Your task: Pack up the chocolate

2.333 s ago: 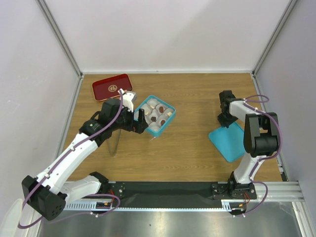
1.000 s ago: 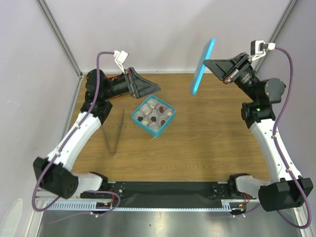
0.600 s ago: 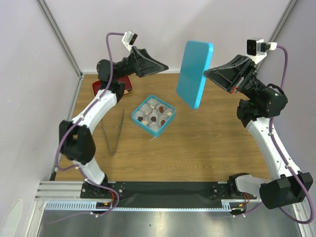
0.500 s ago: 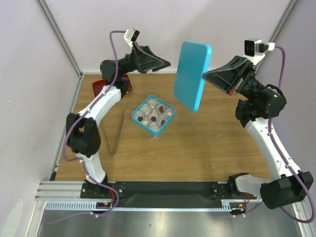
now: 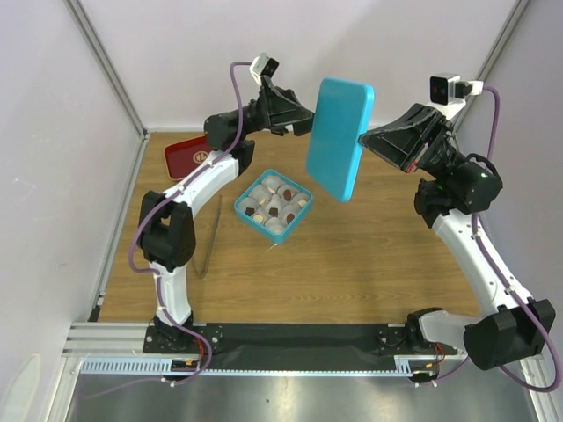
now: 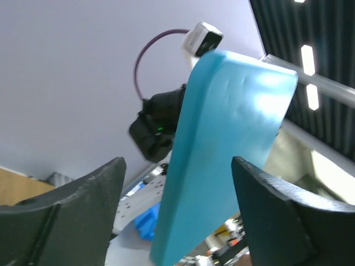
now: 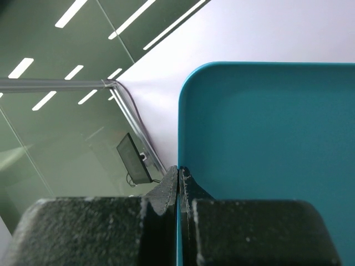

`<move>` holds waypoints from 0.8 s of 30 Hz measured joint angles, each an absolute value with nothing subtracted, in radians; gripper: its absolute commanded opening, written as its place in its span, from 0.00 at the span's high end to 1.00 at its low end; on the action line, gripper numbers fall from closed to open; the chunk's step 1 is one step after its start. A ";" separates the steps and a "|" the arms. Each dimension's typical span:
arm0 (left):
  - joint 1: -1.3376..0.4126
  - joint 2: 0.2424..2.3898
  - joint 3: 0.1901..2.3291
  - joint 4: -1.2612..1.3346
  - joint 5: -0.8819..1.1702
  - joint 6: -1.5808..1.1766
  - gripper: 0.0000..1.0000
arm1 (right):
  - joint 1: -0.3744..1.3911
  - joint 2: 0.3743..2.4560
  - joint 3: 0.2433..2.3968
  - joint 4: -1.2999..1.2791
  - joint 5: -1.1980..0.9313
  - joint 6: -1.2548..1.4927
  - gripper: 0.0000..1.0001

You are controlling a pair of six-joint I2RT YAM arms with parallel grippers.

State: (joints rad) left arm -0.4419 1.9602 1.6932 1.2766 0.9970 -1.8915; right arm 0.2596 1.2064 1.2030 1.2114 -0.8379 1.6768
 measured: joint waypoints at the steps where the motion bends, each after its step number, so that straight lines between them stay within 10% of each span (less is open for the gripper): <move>1: -0.446 1.966 1.698 1.278 0.989 -1.911 0.20 | 0.260 1.212 1.193 1.223 -0.834 1.684 1.00; 20: -0.431 1.978 1.694 1.275 0.941 -1.975 0.81 | 0.152 1.274 1.065 1.364 -0.787 1.822 0.99; 24: -0.421 1.983 1.694 1.273 0.913 -1.975 1.00 | 0.105 1.267 1.041 1.321 -0.809 1.782 0.66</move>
